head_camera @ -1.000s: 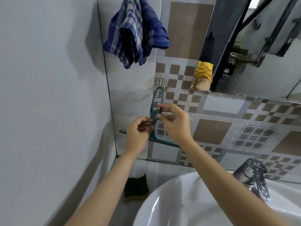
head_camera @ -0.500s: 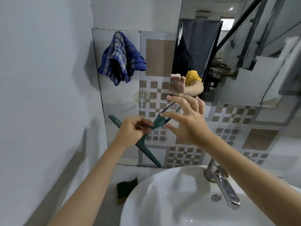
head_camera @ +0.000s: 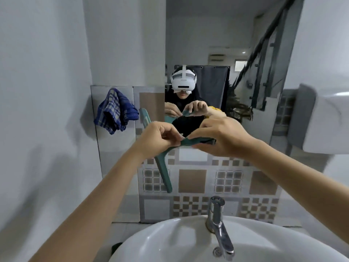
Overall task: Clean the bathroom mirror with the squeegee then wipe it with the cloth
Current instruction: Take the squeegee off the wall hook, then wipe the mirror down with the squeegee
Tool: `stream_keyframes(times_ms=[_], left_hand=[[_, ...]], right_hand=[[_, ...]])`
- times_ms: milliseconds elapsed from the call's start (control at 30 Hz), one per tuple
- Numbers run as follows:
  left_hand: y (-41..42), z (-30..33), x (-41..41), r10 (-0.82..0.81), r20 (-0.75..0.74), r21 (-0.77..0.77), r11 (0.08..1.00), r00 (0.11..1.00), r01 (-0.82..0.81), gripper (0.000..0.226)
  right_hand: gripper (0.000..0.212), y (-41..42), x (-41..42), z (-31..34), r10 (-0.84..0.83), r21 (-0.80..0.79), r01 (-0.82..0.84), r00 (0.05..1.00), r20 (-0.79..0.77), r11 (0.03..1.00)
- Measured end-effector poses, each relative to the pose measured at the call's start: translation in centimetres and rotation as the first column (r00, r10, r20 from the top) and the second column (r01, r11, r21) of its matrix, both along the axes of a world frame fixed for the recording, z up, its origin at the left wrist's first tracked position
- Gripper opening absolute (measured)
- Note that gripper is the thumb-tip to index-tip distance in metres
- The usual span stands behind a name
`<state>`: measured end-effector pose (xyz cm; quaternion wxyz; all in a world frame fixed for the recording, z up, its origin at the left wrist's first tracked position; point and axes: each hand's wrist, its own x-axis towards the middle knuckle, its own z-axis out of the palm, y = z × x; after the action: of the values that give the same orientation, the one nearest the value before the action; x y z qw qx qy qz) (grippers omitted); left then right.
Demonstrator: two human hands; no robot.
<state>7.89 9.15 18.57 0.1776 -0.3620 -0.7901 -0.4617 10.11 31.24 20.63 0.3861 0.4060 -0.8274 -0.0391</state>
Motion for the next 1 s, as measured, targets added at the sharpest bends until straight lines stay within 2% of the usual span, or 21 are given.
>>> stream_keyframes(times_ms=[100, 167, 267, 400, 533, 633, 733, 867, 1000], left_hand=[[1.9, 2.8, 0.3, 0.086, -0.268, -0.034, 0.995, 0.96, -0.099, 0.023], [2.8, 4.7, 0.2, 0.166, -0.454, -0.007, 0.982, 0.875, -0.189, 0.031], [3.8, 7.1, -0.5, 0.31, -0.591, 0.054, 0.936, 0.745, -0.347, 0.044], [4.5, 10.3, -3.4, 0.439, -0.601, 0.03, 0.847, 0.668, -0.53, 0.067], [4.1, 13.5, -6.4, 0.533, -0.57, -0.018, 0.753, 0.626, -0.657, 0.076], [3.2, 15.2, -8.6, 0.54, -0.606, -0.152, 0.642, 0.584, -0.751, 0.094], [2.6, 15.9, -10.3, 0.551, -0.604, -0.221, 0.578, 0.576, -0.785, 0.113], [2.1, 15.4, -12.5, 0.521, -0.669, -0.309, 0.454, 0.53, -0.836, 0.121], [1.9, 14.6, -14.4, 0.51, -0.713, -0.246, 0.462, 0.482, -0.852, 0.117]], right_hand=[[0.023, 2.6, 0.4, 2.9, -0.054, -0.008, 0.053, 0.992, -0.118, 0.999], [0.02, 4.5, 0.3, 5.2, -0.068, -0.041, 0.062, 0.982, -0.176, 0.997], [0.021, 7.2, -0.5, 9.2, -0.082, -0.088, 0.06, 0.959, -0.27, 0.994], [0.022, 9.7, -2.7, 14.5, -0.124, -0.096, 0.098, 0.936, -0.329, 0.991], [0.019, 10.2, -5.3, 18.9, -0.2, -0.131, 0.159, 0.888, -0.414, 0.979], [0.02, 9.3, -6.4, 21.7, -0.218, -0.171, 0.153, 0.849, -0.482, 0.973], [0.022, 7.4, -7.1, 24.7, -0.206, -0.211, 0.105, 0.815, -0.542, 0.972], [0.028, 3.8, -7.9, 29.5, -0.188, -0.216, 0.075, 0.799, -0.571, 0.974], [0.031, 0.7, -8.9, 33.8, -0.233, -0.233, 0.117, 0.787, -0.572, 0.965]])
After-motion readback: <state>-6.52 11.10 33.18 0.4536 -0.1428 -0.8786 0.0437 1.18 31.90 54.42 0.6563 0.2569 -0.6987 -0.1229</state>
